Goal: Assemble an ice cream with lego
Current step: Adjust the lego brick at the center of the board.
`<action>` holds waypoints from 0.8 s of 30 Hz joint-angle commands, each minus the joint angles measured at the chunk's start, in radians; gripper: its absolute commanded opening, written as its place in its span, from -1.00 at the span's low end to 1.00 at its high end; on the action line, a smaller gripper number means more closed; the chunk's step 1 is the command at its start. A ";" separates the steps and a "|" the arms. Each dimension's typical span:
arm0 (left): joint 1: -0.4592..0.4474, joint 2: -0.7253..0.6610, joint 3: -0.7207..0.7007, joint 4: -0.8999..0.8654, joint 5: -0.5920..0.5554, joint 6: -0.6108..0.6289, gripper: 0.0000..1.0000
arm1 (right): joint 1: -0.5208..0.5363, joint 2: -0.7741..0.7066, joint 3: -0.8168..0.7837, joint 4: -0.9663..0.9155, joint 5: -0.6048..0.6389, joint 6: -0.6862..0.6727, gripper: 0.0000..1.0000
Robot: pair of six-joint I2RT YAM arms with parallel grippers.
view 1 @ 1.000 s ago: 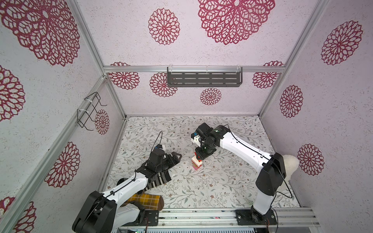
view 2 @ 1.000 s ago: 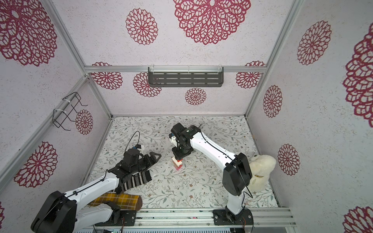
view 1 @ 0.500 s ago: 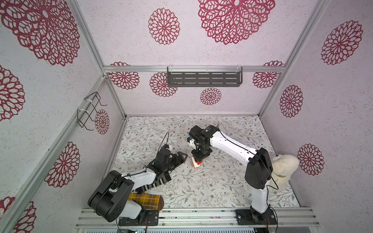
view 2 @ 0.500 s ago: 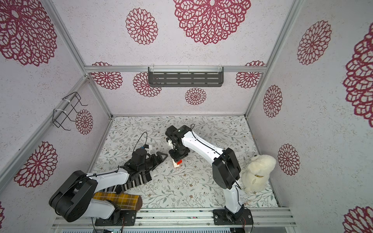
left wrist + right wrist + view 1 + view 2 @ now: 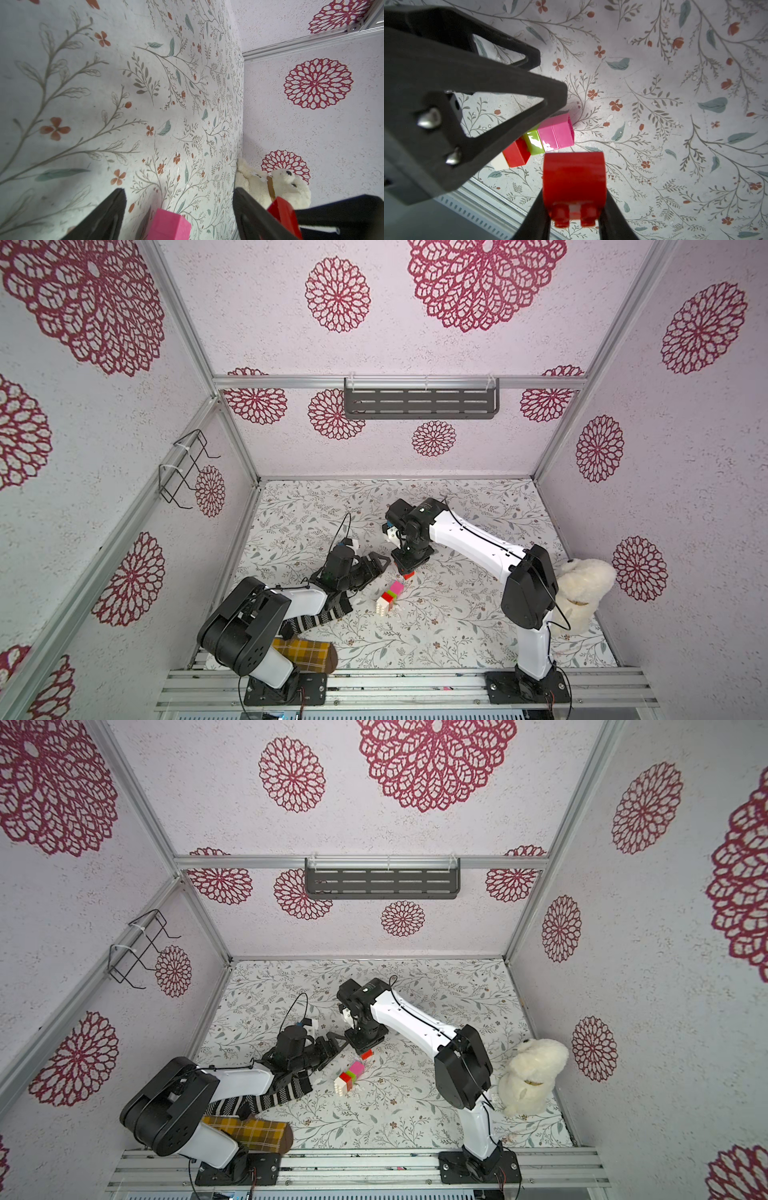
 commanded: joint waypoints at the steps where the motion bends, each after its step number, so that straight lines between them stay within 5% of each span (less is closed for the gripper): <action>1: -0.004 0.010 0.022 0.038 0.014 -0.006 0.70 | 0.009 -0.001 0.045 -0.027 0.014 0.002 -1.00; 6: 0.001 0.003 0.025 0.000 0.027 -0.008 0.70 | 0.014 -0.021 0.053 -0.023 0.015 -0.003 -1.00; 12: -0.010 -0.127 0.093 -0.377 -0.007 0.137 0.74 | 0.004 -0.134 -0.065 0.069 0.010 -0.014 -1.00; 17: -0.115 -0.317 0.148 -0.747 -0.203 0.331 0.80 | -0.048 -0.276 -0.232 0.194 -0.028 0.001 -1.00; 24: -0.321 -0.338 0.076 -0.833 -0.437 0.472 0.95 | -0.118 -0.430 -0.411 0.330 -0.100 0.005 -1.00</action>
